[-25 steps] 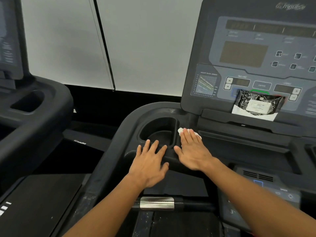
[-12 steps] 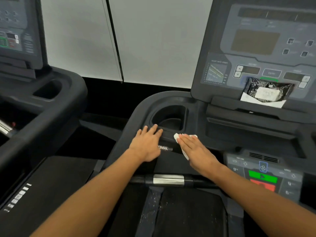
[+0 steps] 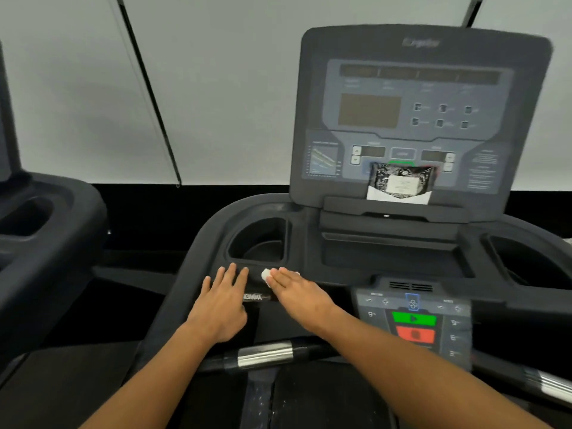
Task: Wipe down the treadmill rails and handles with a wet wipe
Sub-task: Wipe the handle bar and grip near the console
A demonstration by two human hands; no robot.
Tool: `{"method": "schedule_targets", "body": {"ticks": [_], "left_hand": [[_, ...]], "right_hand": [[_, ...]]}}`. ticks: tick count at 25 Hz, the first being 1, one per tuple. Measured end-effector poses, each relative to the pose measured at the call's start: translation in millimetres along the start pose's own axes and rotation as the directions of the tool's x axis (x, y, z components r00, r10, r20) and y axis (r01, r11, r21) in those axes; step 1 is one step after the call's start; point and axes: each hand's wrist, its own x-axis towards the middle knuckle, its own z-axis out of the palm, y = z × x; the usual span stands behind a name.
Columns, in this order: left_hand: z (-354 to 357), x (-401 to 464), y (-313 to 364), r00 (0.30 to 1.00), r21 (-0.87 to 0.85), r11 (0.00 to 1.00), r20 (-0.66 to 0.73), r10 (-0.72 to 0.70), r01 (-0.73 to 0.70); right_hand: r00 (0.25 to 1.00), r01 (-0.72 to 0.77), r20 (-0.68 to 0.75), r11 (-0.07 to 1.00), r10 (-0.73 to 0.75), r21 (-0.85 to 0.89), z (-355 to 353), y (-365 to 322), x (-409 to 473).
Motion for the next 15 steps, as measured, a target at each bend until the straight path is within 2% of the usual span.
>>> {"method": "schedule_targets", "body": {"ticks": [3,6,8,10,15], "left_hand": [[-13.8,5.7,23.1,0.998,-0.018,0.999,-0.043,0.043,-0.044],[-30.7,15.2,49.1,0.988,-0.084,0.989,-0.110,0.113,-0.123],[-42.3,20.1,67.1,0.972,-0.183,0.965,-0.174,0.156,-0.188],[-59.6,23.5,83.2,0.952,-0.256,0.935,-0.249,0.180,-0.244],[-106.0,31.6,131.5,0.875,-0.199,0.898,-0.379,0.300,-0.393]], "right_hand": [[0.996,-0.086,0.001,0.996,0.086,0.030,-15.5,-2.1,-12.9],[0.968,-0.221,-0.069,0.947,0.243,0.232,-48.4,-3.5,-13.3],[0.906,-0.302,-0.138,0.840,0.399,0.451,-74.5,2.5,-18.6],[0.842,-0.290,-0.201,0.733,0.501,0.615,-100.9,10.4,-29.1],[0.681,-0.299,-0.316,0.645,0.660,0.703,-152.6,44.0,-76.3]]}}
